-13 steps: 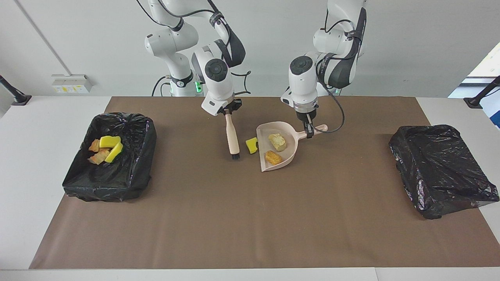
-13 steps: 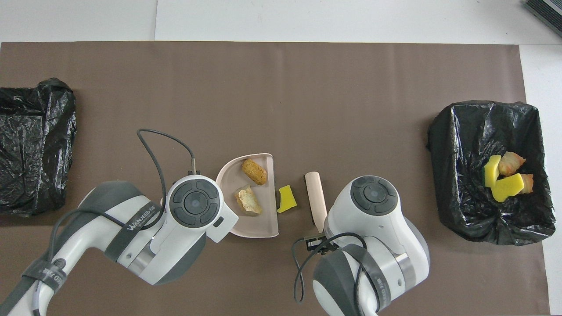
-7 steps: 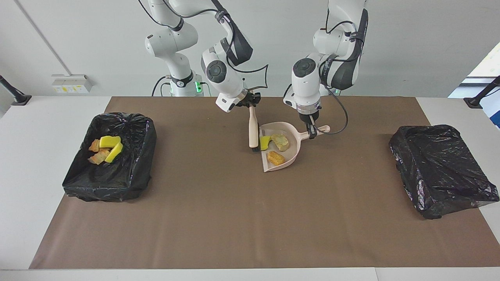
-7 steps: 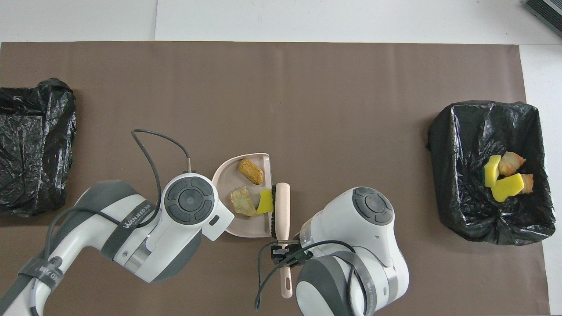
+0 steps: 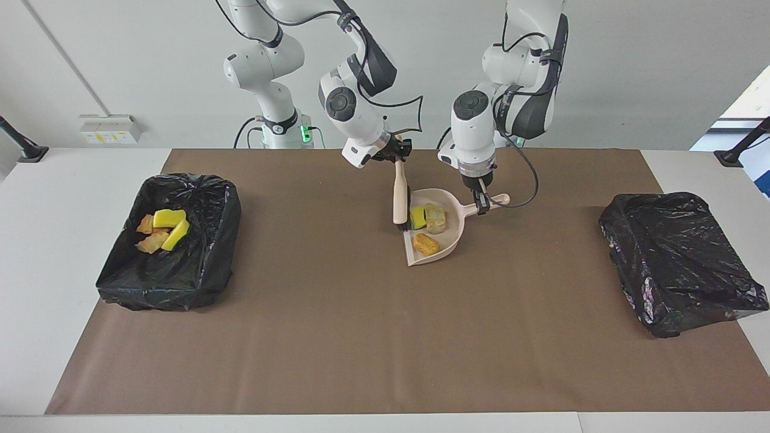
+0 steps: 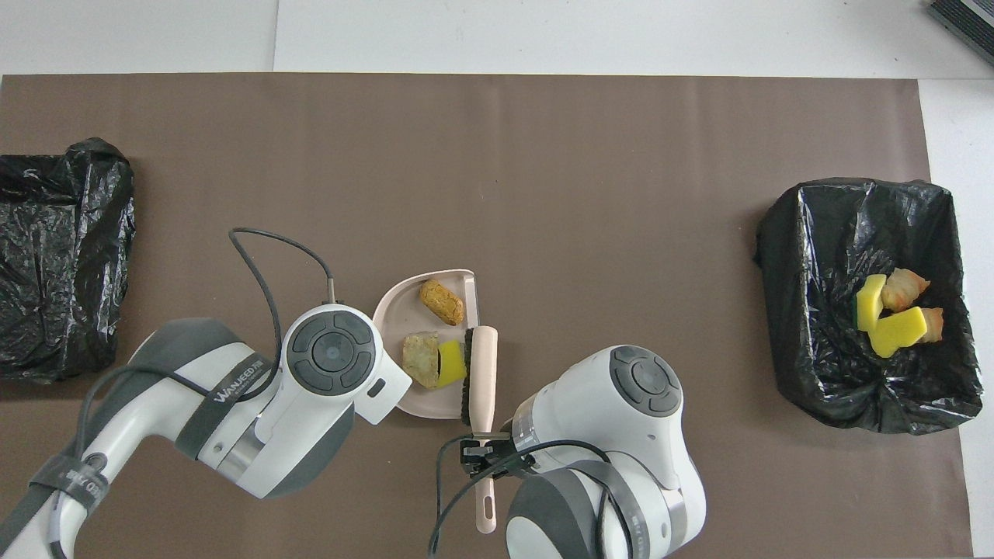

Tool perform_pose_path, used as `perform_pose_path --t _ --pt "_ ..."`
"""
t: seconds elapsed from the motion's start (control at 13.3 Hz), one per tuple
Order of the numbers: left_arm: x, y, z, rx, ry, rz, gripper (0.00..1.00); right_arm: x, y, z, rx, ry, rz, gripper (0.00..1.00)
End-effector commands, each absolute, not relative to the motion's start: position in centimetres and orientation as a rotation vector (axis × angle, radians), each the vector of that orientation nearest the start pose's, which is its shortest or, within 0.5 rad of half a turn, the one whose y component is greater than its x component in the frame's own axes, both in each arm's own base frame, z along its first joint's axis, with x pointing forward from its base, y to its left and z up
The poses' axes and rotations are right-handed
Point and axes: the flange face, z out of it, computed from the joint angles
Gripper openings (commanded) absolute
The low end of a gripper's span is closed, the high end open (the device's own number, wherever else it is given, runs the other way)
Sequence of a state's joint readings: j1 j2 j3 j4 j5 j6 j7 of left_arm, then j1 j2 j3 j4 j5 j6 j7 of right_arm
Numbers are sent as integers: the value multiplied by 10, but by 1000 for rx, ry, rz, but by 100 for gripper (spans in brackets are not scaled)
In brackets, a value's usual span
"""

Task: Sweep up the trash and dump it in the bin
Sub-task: 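Sweep the yellow sponge into the dustpan with the right gripper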

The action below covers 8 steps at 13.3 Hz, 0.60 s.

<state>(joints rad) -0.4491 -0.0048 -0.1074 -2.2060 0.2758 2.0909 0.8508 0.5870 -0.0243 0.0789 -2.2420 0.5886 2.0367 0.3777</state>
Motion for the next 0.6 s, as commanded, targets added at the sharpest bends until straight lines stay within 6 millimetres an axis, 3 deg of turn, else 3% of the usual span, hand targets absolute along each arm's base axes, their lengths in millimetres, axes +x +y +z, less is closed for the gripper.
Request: perform_pose_path --t 0.0,0.3,0.53 --pt "446 -255 376 -2061 2062 149 0 373 326 392 -2834 1 567 0" --pt "456 -250 373 -2065 2064 128 0 358 315 395 -3001 -31 621 0" --pt "466 -244 379 -2009 2119 117 0 355 309 394 -3025 -21 661 0"
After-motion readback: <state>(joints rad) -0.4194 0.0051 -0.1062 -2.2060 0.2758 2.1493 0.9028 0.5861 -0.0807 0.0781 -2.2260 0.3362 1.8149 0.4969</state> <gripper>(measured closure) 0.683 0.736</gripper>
